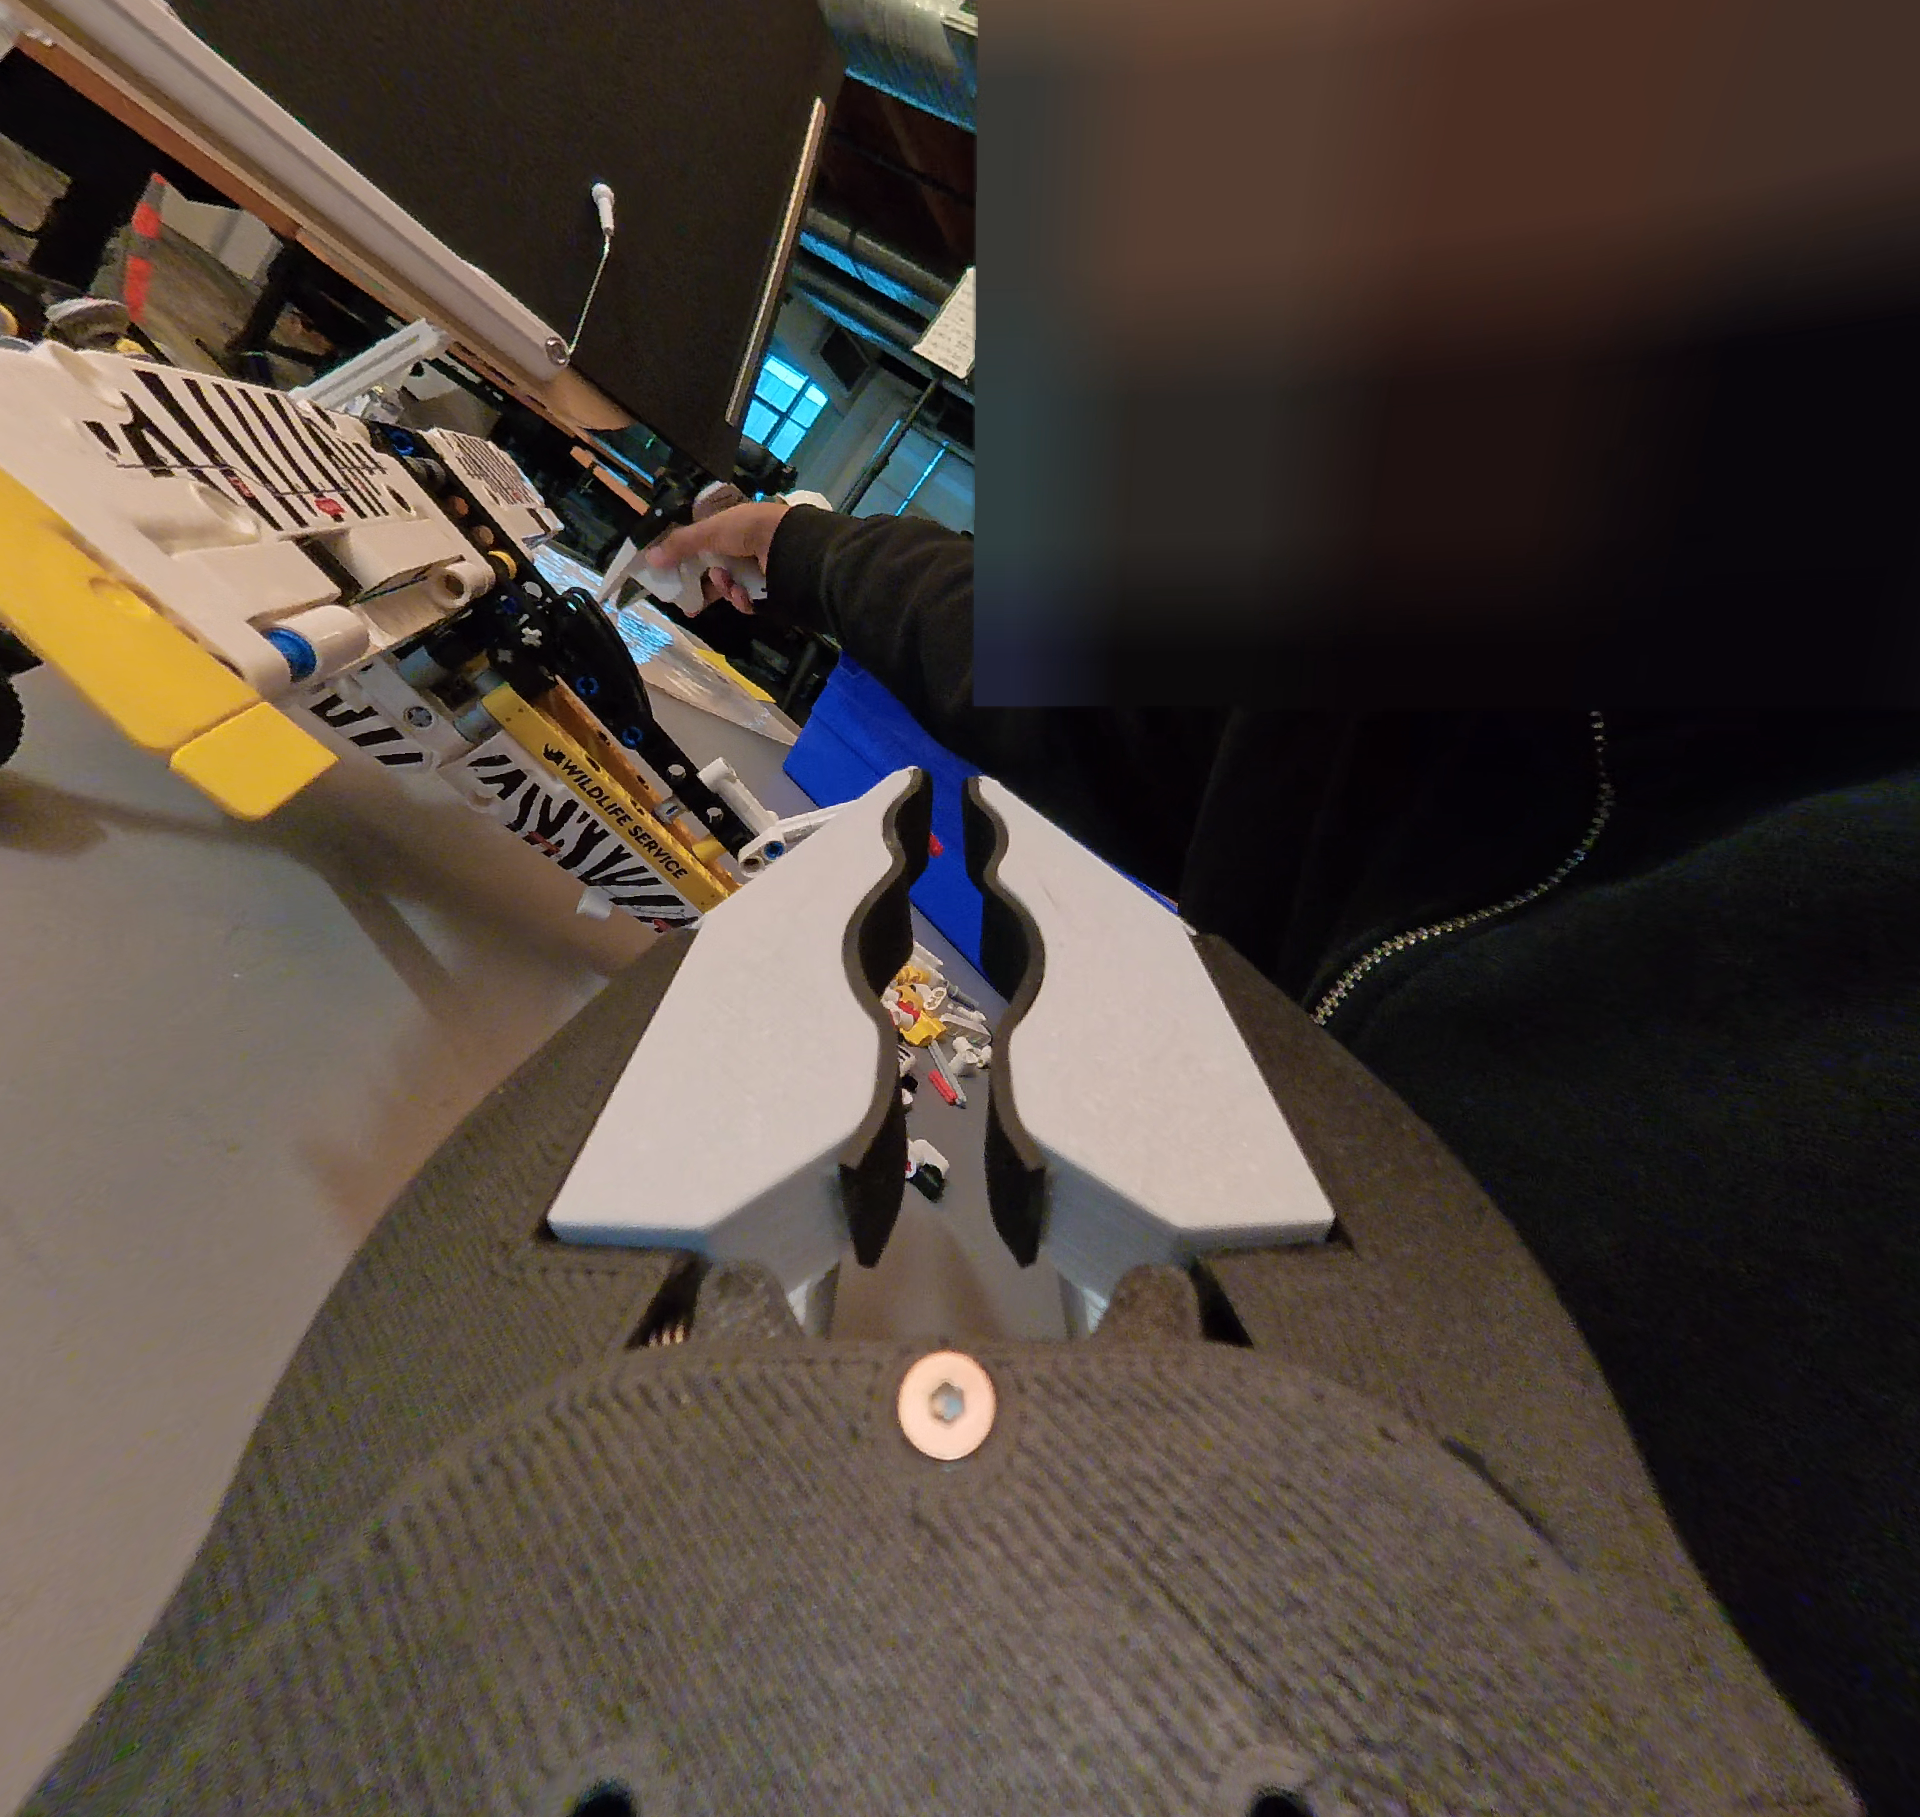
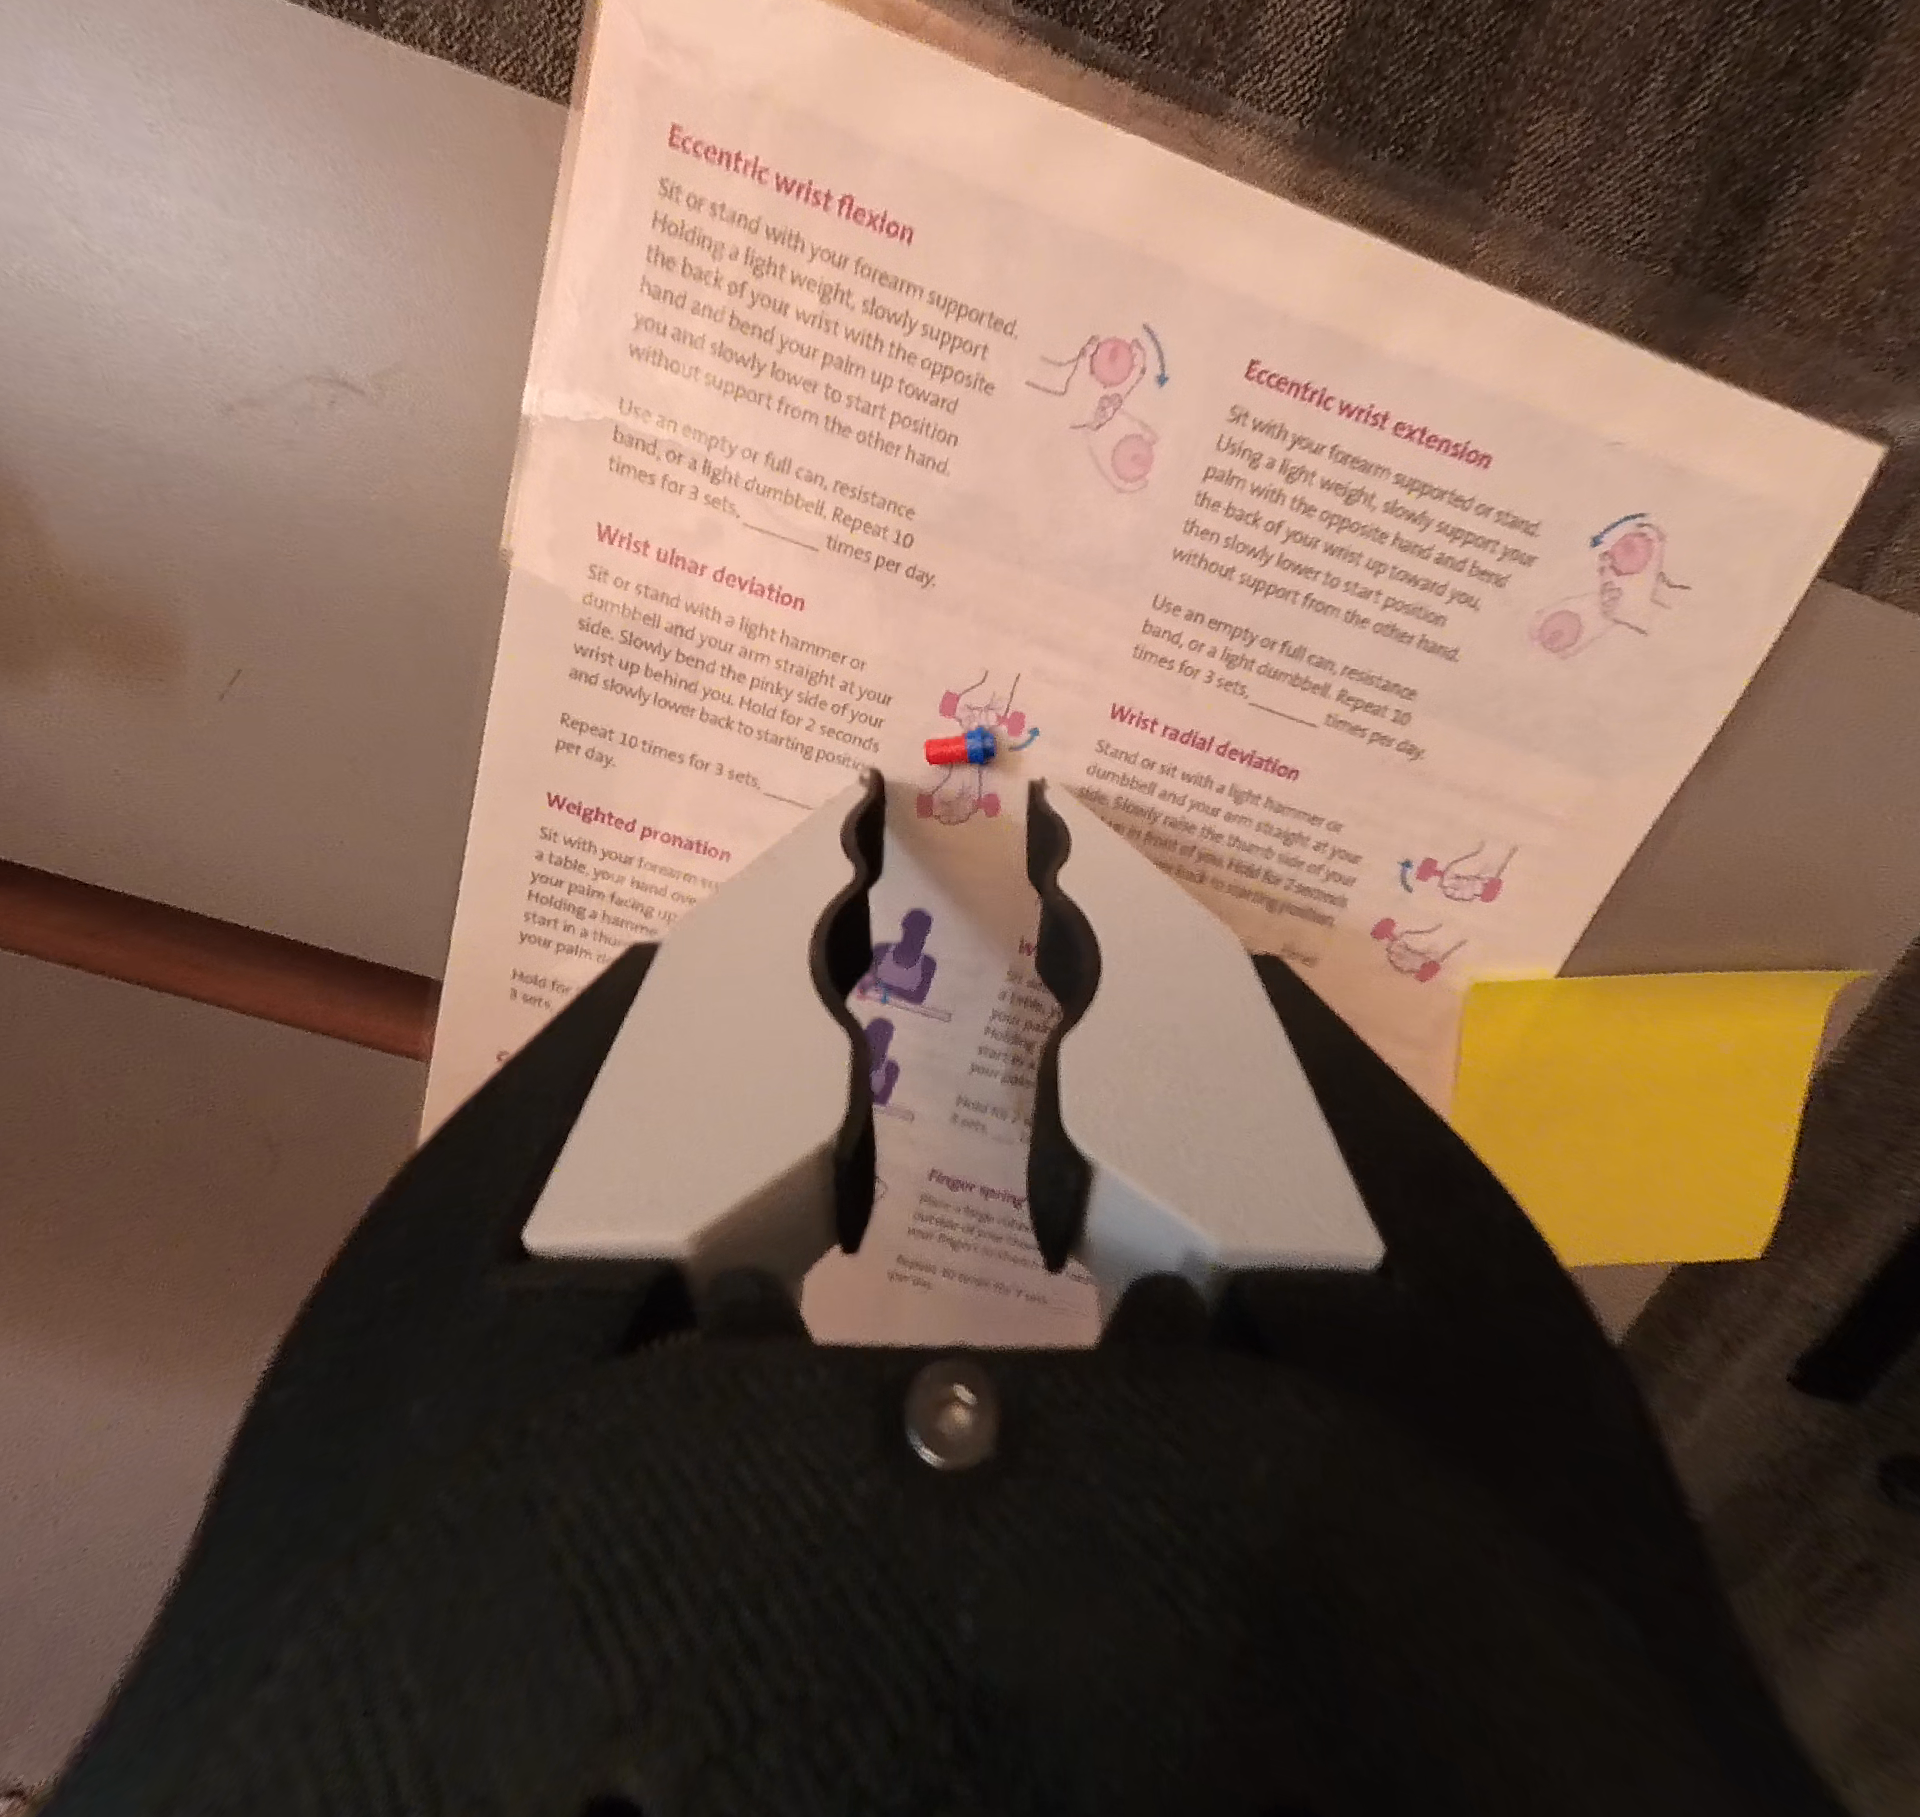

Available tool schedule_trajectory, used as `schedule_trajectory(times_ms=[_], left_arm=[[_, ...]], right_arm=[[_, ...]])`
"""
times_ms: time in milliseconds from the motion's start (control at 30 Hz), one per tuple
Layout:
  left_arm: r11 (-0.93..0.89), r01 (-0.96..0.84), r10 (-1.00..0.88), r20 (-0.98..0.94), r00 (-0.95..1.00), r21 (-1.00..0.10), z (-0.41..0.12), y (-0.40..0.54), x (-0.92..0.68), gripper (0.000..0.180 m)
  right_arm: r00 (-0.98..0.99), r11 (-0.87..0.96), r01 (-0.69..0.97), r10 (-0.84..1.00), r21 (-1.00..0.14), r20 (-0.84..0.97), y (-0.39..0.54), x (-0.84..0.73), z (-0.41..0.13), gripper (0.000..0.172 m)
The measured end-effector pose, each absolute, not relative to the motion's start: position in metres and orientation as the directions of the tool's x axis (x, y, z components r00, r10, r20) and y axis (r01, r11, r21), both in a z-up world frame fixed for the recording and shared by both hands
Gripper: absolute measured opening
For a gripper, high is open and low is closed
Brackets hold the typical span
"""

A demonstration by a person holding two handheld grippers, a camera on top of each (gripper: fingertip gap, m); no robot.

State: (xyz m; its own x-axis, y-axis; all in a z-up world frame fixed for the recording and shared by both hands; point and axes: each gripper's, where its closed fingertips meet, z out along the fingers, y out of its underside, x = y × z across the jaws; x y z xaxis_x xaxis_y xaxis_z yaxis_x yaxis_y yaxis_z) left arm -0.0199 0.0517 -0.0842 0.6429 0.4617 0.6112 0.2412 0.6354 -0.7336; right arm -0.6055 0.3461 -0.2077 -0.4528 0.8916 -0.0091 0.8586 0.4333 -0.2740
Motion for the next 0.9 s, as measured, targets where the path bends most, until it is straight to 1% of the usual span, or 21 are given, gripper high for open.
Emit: schedule_trajectory(times_ms=[67, 167, 300, 400, 467, 533, 700, 900], left_arm=[[0.635, 0.241, 0.462, 0.611, 0.642, -0.734, -0.084, 0.052, -0.02, 0.001], [0.636, 0.241, 0.462, 0.612, 0.642, -0.733, -0.084, 0.051, -0.02, 0.001], [0.639, 0.24, 0.461, 0.613, 0.642, -0.731, -0.084, 0.051, -0.021, 0.001], [0.639, 0.243, 0.457, 0.614, 0.644, -0.73, -0.084, 0.051, -0.022, 0.001], [0.64, 0.244, 0.455, 0.615, 0.644, -0.729, -0.084, 0.051, -0.022, 0.001], [0.643, 0.241, 0.454, 0.615, 0.645, -0.727, -0.084, 0.05, -0.022, 0.001], [0.646, 0.237, 0.453, 0.614, 0.646, -0.726, -0.083, 0.05, -0.022, 0.0], [0.648, 0.231, 0.454, 0.612, 0.648, -0.726, -0.083, 0.049, -0.022, 0.0]], right_arm=[[-0.441, 0.42, 0.863, 0.898, -0.28, -0.011, 0.346, -0.608, -0.209, 0.028], [-0.424, 0.399, 0.871, 0.905, -0.287, -0.028, 0.344, -0.612, -0.209, 0.023], [-0.422, 0.393, 0.868, 0.906, -0.305, -0.034, 0.341, -0.618, -0.208, 0.022], [-0.423, 0.398, 0.865, 0.906, -0.305, -0.017, 0.34, -0.62, -0.209, 0.009], [-0.421, 0.399, 0.867, 0.907, -0.3, -0.013, 0.34, -0.62, -0.209, 0.007], [-0.427, 0.405, 0.865, 0.904, -0.295, -0.01, 0.34, -0.619, -0.209, 0.008], [-0.429, 0.406, 0.869, 0.903, -0.282, -0.022, 0.34, -0.615, -0.209, 0.021], [-0.446, 0.424, 0.862, 0.895, -0.278, -0.018, 0.34, -0.612, -0.209, 0.016]])
